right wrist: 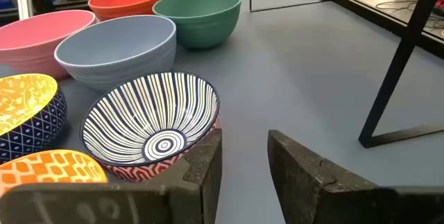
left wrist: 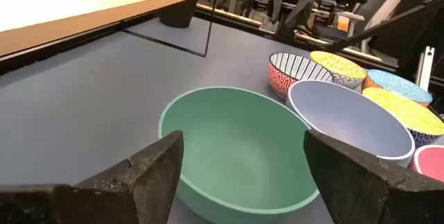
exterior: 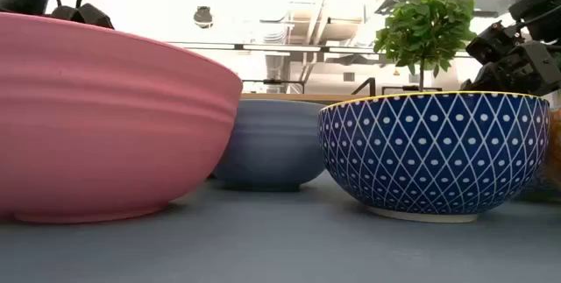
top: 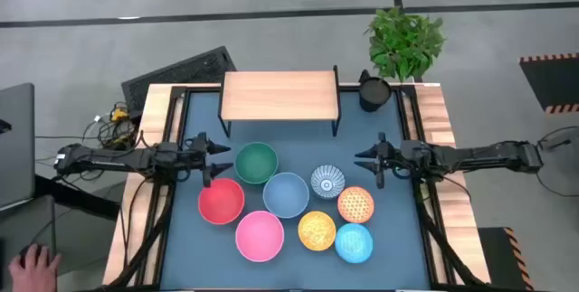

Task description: Place and stack bowls onto a shelf

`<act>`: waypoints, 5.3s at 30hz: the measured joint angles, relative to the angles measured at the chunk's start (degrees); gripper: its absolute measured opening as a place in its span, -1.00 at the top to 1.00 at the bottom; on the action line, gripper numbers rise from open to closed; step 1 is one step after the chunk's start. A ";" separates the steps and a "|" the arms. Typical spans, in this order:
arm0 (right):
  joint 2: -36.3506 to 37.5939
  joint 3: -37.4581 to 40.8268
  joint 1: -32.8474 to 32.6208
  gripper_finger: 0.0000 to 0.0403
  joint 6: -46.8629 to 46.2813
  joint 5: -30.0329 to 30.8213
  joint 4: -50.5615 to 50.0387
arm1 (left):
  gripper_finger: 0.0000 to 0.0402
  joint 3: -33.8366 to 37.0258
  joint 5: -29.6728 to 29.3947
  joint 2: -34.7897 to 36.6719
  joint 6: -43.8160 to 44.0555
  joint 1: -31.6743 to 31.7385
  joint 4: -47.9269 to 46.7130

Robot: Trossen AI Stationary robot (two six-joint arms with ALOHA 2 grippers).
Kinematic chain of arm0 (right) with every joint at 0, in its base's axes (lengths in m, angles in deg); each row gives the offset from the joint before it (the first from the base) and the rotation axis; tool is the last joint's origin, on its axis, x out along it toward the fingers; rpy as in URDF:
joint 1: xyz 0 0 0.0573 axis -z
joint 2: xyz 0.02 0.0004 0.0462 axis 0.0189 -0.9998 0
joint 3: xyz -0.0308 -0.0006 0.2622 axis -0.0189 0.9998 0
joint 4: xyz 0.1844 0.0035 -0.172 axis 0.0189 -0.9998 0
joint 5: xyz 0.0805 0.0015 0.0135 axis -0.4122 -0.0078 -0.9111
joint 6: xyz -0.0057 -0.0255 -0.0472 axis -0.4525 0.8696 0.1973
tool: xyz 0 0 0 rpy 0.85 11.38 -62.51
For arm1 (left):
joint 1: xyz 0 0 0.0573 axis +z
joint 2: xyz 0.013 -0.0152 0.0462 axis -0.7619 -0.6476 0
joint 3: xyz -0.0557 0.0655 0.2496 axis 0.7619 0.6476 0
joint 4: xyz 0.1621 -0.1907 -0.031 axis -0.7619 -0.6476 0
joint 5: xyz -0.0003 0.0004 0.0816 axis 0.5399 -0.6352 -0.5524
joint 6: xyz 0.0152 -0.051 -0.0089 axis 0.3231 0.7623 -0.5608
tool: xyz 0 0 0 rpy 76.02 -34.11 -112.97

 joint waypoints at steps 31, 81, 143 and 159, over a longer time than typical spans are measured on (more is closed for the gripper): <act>0.00 0.00 0.00 0.30 0.00 0.02 -0.02 | -0.41 0.01 0.01 0.02 0.00 0.00 0.01; 0.02 -0.65 -2.78 0.30 -35.63 -4.42 22.17 | -0.41 0.00 -7.22 0.00 52.57 0.00 0.76; -72.26 -53.55 -2.06 0.05 -30.69 -6.02 -42.03 | -0.41 -46.84 -8.94 -10.47 39.19 0.07 -43.65; -63.96 -59.95 0.31 0.81 -39.00 -4.65 -49.60 | -0.41 -46.88 -11.28 -10.47 42.92 0.11 -47.29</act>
